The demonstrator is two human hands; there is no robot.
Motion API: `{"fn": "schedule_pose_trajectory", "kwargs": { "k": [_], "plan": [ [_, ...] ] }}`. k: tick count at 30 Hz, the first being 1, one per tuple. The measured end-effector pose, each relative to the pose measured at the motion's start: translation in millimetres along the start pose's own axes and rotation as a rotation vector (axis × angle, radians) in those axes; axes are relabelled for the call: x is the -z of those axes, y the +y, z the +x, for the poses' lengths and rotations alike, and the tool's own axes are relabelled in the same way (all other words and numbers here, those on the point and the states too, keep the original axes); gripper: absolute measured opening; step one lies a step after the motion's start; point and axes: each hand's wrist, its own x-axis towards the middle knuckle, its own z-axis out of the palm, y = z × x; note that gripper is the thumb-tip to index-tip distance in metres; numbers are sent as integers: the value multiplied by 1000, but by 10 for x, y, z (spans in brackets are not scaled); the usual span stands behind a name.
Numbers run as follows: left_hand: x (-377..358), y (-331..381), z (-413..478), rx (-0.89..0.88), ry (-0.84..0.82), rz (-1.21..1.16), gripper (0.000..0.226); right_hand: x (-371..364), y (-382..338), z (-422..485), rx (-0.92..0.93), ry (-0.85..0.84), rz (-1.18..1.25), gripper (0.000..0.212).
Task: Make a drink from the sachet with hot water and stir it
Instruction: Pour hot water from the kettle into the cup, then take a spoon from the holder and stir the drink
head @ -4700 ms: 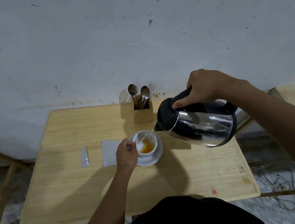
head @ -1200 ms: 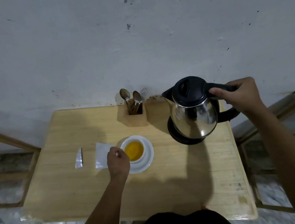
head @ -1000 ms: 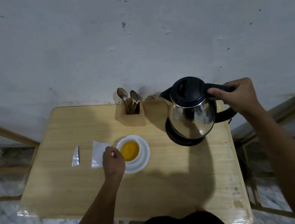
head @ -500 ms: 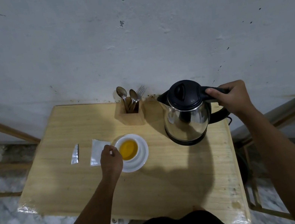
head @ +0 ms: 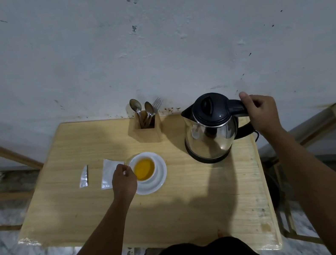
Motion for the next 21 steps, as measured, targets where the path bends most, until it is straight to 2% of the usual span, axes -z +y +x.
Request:
{"fn": "schedule_pose_trajectory", "kwargs": {
  "k": [3,7,9,12,14,16,19,21],
  "plan": [
    [28,9,21,-8,-32,15,22,-91,-18,-134,-17,144,-60,44],
    [91,-4,66,3,-91,19,24,-243,-225,-301,28,249,-174,27],
    [119,-11,93,18,-127,7,25,-332,-377,-362,102,298,-257,23],
    [181,-22,157,46,-201,-20,26,-566,-729,-475,340,318,-291,16],
    [226,-26,199,61,-249,-35,26,-802,-999,-570,474,200,-198,11],
    [273,-27,237,57,-297,-42,24,-1074,-1239,-650,443,0,-124,11],
    [346,5,267,47,-368,-52,17,-1466,-1405,-607,122,-288,-59,9],
    [382,5,302,48,-407,-55,15,-1718,-1386,-504,-89,-354,24,7]
  ]
}}
